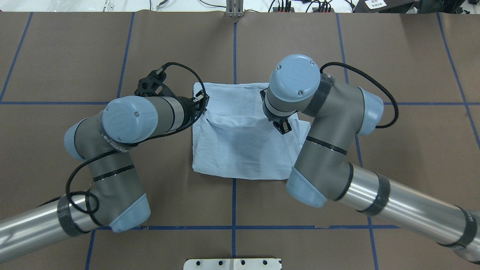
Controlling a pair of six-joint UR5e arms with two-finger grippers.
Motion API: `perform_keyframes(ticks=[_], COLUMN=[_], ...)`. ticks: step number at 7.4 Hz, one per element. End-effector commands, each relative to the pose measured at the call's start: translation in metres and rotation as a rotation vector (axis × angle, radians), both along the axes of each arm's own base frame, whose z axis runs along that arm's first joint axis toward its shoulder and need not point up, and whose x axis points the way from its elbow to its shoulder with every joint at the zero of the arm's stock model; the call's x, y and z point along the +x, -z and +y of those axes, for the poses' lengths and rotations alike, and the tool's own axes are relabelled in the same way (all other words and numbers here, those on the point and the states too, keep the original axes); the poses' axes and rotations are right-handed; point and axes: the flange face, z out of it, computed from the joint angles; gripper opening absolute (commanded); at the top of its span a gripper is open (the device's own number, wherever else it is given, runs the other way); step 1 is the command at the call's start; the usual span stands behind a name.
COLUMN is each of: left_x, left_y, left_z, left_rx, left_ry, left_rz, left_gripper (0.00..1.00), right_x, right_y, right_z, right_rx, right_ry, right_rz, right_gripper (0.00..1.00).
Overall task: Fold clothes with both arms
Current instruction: 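Fold the near half over toward the far edge with both grippers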
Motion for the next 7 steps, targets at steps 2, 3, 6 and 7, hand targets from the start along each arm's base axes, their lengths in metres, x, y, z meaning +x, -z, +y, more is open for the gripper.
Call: perform_keyframes(ticks=[2, 3, 6, 7], left_x=[0.018, 0.022, -0.009, -0.017], left_y=[-0.042, -0.050, -0.082, -0.092], left_z=[-0.092, -0.100, -0.145, -0.157], left_rx=[0.061, 0.070, 0.174, 0.187], left_ry=[0.057, 0.059, 0.044, 0.031], left_rz=[-0.061, -0.068, -0.175, -0.170], left_gripper=[0.00, 0.00, 0.50, 0.50], right_x=[-0.043, -0.040, -0.038, -0.026], right_y=[-0.012, -0.028, -0.047, -0.051], right_z=[-0.125, -0.142, -0.152, -0.161], right_rx=[-0.016, -0.002, 0.048, 0.077], right_ry=[0.010, 0.002, 0.068, 0.087], right_rz=[0.003, -0.011, 0.037, 0.049], right_gripper=[0.00, 0.00, 1.00, 1.00])
